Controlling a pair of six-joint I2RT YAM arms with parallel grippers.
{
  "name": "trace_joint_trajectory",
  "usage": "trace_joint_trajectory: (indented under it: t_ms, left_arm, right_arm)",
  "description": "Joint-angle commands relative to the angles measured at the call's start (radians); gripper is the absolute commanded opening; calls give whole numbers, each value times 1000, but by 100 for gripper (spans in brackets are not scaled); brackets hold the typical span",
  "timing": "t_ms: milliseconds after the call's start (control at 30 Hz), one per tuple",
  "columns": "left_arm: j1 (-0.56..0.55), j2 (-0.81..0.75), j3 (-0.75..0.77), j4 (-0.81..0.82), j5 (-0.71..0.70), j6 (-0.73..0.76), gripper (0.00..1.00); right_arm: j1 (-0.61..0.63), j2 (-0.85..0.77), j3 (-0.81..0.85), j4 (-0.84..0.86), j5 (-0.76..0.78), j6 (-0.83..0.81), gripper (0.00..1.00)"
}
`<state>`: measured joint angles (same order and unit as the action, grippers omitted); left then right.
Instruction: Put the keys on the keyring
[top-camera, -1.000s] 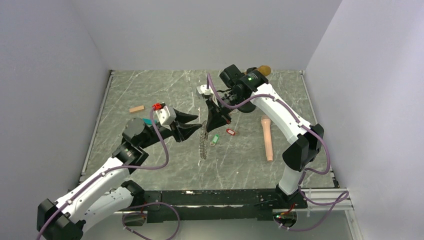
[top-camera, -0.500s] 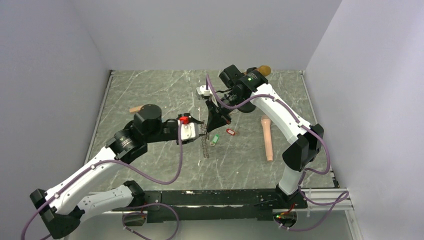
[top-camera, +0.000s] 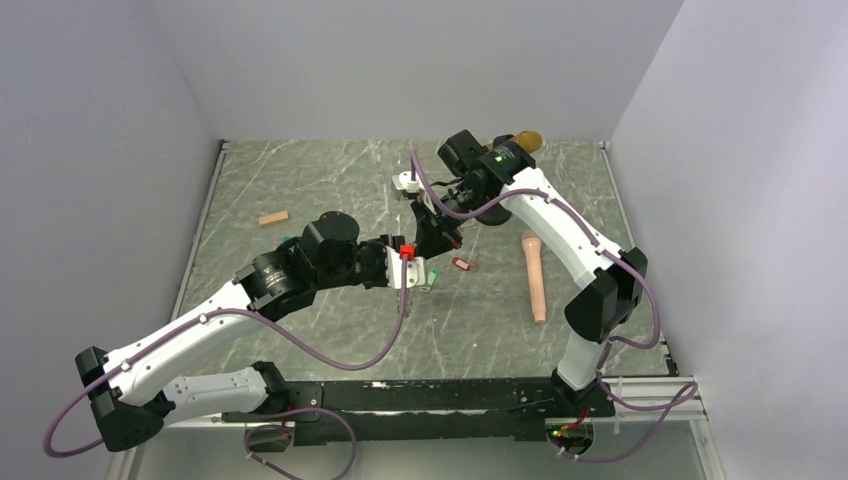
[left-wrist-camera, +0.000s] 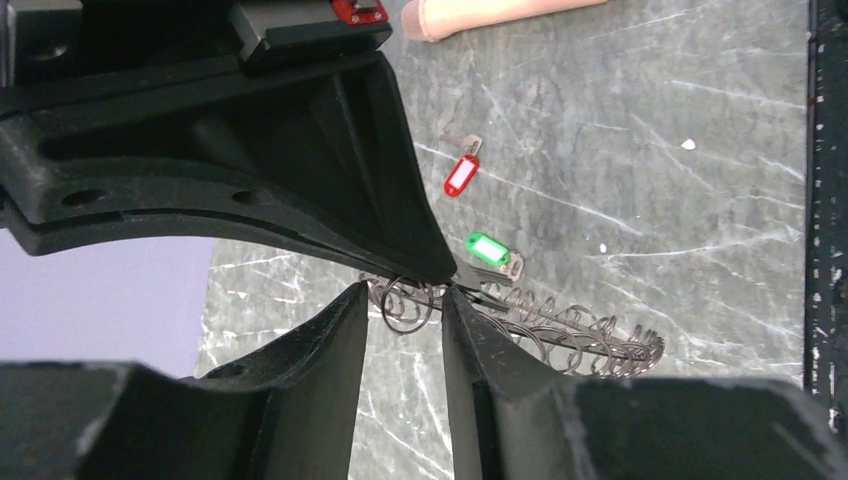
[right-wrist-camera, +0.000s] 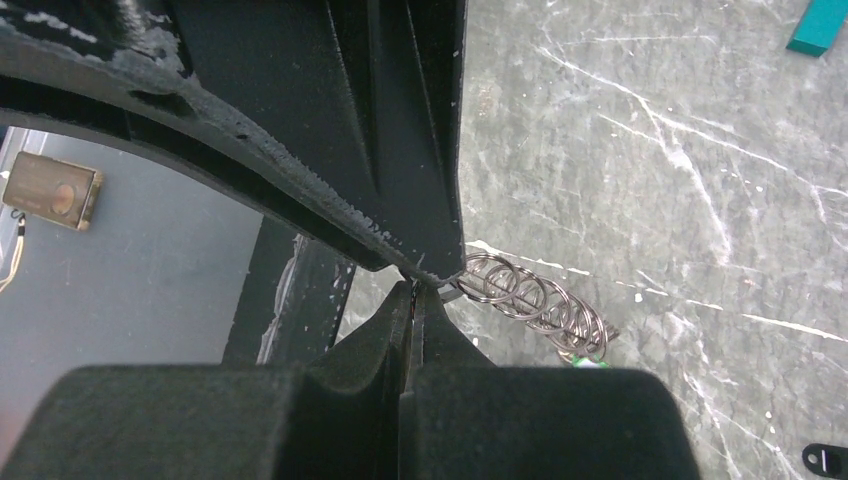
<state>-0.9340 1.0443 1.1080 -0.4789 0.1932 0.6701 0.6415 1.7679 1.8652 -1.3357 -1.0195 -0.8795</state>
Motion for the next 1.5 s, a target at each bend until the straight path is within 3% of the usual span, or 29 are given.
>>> trace_joint_trajectory:
  t_ms: [0, 300, 767, 1167, 1267, 1367, 1467]
  left_arm:
    - [-8, -19, 25, 15, -73, 33, 37]
    - [-10, 24, 57, -29, -64, 42, 26]
    - [-12, 12, 51, -1, -30, 23, 26]
    - [-13, 16, 50, 3, -10, 8, 17]
    - [-13, 17, 51, 2, -10, 6, 13]
    - [-12, 19, 54, -5, -11, 5, 0]
    - [-13, 21, 50, -6, -11, -3, 0]
  right_arm:
    - [4, -24, 10, 2, -32, 1, 0]
    - [4, -21, 12, 2, -34, 1, 0]
    - [3, -15, 13, -2, -35, -1, 0]
    - [4, -17, 9, 0, -34, 1, 0]
    - [4, -16, 9, 0, -33, 1, 0]
    - [4, -18, 10, 0, -34, 1, 0]
    - [4, -20, 10, 0, -36, 1, 0]
